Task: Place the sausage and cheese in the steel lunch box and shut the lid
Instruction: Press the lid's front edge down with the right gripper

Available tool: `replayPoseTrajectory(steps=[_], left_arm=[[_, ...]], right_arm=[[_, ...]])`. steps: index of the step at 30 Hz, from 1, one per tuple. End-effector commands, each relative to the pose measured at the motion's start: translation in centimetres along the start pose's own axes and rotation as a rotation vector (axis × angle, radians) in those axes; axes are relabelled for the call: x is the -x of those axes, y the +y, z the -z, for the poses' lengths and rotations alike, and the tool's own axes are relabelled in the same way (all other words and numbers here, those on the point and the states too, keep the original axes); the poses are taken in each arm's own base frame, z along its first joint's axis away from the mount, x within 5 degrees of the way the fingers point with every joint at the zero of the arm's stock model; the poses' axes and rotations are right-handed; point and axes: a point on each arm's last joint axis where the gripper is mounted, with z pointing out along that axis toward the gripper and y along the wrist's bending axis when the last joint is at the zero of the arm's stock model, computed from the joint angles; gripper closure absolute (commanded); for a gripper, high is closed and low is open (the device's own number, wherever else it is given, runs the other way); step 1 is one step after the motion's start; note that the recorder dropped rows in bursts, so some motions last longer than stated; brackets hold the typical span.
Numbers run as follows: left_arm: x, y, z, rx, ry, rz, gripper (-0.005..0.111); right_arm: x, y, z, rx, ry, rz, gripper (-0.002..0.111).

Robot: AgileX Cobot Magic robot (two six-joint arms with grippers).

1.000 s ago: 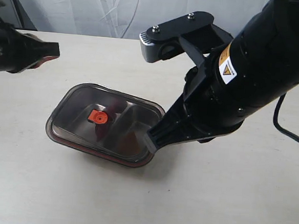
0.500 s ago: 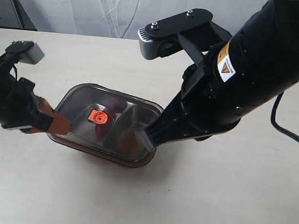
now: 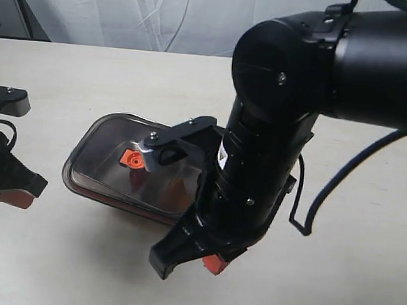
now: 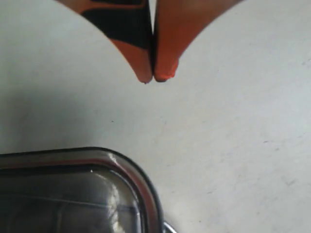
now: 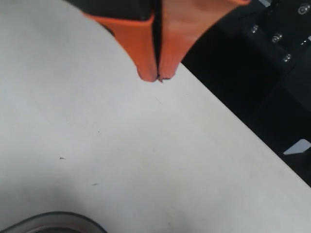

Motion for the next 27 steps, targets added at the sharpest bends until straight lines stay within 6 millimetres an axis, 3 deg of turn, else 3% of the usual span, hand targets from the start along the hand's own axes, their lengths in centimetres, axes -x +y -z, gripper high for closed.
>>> replayPoseTrajectory(steps=[1,9,20,27], left_arm=[[-0.1,0.4,-0.5,0.017,0.025,0.03,0.107],[0.3,0.9,-2.8,-0.003,0.098,0.073,0.107],[0.7,1.0,-2.7,-0.004,0.088,0.071,0.107],[0.8,1.0,-2.7,0.001,0.075,0.071,0.107]], right_arm=[[0.4,-0.3,-1.0,-0.005,0.018,0.007,0.108],[1.6,-0.8,-3.0,-0.02,0.02,0.003,0.108],[3.7,-2.1,-6.8,-0.094,-0.023,0.02,0.108],[4.7,-2.4,-6.8,-0.121,-0.119,0.047,0.108]])
